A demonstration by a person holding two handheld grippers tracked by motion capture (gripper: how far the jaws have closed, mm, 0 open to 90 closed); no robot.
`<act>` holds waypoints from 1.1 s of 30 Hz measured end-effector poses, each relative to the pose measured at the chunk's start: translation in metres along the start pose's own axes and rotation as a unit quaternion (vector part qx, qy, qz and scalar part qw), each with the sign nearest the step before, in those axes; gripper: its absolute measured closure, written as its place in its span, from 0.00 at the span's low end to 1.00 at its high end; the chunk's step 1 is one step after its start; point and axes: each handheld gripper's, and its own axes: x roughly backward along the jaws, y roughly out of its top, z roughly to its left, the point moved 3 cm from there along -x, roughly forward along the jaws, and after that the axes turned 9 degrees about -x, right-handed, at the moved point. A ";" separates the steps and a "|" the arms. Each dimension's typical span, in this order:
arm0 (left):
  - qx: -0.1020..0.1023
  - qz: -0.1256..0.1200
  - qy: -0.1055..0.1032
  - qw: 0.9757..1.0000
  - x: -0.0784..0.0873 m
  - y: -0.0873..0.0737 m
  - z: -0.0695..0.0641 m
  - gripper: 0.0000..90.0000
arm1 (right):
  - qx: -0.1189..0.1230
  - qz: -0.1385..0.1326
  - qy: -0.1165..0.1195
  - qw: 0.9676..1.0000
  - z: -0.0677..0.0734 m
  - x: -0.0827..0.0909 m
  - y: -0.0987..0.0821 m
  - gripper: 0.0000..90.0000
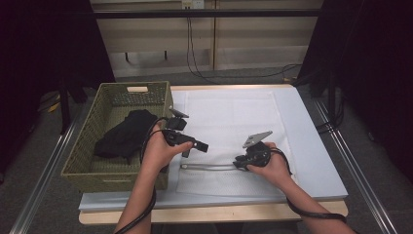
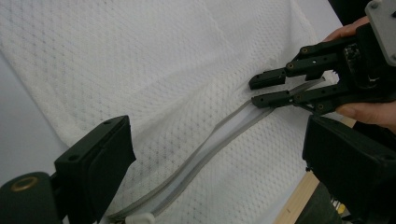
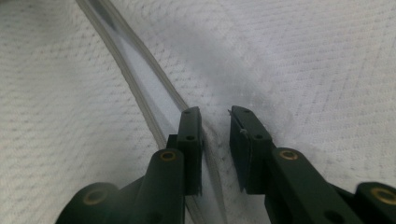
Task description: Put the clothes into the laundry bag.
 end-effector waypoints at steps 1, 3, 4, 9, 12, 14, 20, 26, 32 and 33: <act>-0.002 0.001 -0.001 1.000 0.000 0.000 0.000 0.09 | 0.006 0.003 -0.002 1.000 0.002 0.000 0.000 0.81; -0.004 0.005 0.001 1.000 0.000 0.000 0.001 0.09 | 0.015 0.007 -0.006 1.000 0.003 0.000 0.001 0.82; -0.002 0.004 0.002 1.000 0.000 0.000 0.000 0.09 | 0.019 0.008 -0.008 1.000 0.002 0.000 0.001 0.86; -0.003 0.003 0.005 1.000 0.000 0.000 -0.001 0.09 | 0.007 0.003 -0.005 1.000 -0.004 -0.001 0.002 0.99; -0.024 0.020 0.003 1.000 0.002 -0.001 0.003 0.10 | 0.002 0.007 -0.006 1.000 -0.004 -0.001 0.003 1.00; -0.025 0.019 0.001 0.999 0.001 -0.001 0.002 0.10 | -0.009 0.007 -0.003 1.000 -0.006 -0.001 0.004 1.00; -0.004 -0.002 0.004 1.000 0.002 0.001 0.000 0.09 | -0.024 -0.005 0.019 1.000 -0.004 0.009 0.012 1.00; -0.025 0.011 0.005 1.000 0.005 0.000 0.003 0.08 | -0.033 -0.031 0.033 0.998 -0.005 0.026 0.024 1.00; -0.028 0.011 0.008 1.000 0.005 0.001 0.003 0.09 | -0.042 -0.062 0.037 0.997 -0.009 0.043 0.037 1.00; -0.028 0.009 0.008 1.000 0.005 0.001 0.003 0.09 | -0.043 -0.064 0.037 0.996 -0.010 0.045 0.039 1.00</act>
